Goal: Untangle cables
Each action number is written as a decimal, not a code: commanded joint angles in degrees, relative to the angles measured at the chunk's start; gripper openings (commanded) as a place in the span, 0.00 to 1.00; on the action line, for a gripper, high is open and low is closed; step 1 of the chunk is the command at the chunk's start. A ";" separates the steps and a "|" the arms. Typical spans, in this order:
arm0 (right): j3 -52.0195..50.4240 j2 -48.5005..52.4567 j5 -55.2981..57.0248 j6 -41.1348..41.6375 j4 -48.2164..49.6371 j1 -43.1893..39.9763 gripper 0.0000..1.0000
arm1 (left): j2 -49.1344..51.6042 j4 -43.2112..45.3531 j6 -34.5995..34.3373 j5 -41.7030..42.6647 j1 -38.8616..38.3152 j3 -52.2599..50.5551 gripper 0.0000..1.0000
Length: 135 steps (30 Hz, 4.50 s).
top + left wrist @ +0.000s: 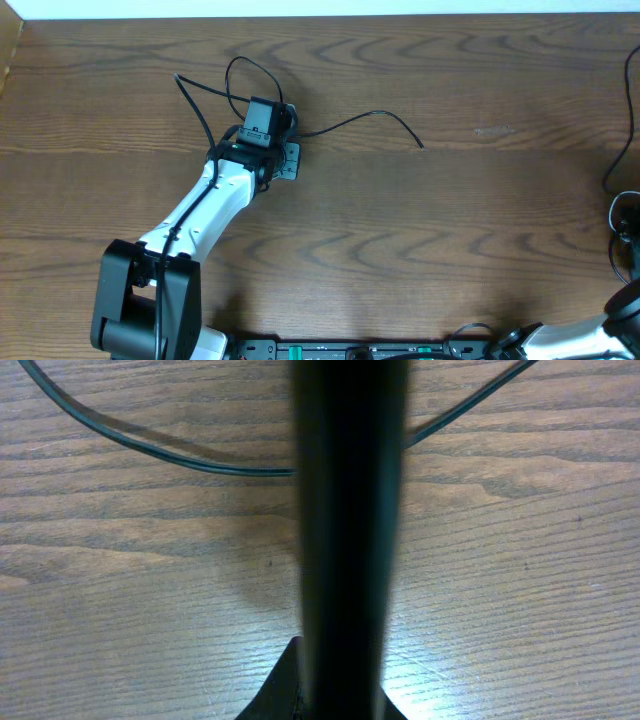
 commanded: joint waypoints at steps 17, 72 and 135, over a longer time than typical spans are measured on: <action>-0.13 -21.40 -39.80 -11.61 -2.34 9.33 0.99 | -0.33 -0.31 0.94 -0.70 -0.17 0.50 0.14; -0.13 -9.03 -34.32 -47.23 50.80 76.78 0.97 | -24.83 42.64 -38.58 49.62 0.00 9.22 0.08; 8.02 11.21 -20.02 -9.99 88.08 66.51 0.01 | -24.63 35.65 -37.18 52.13 0.00 9.20 0.27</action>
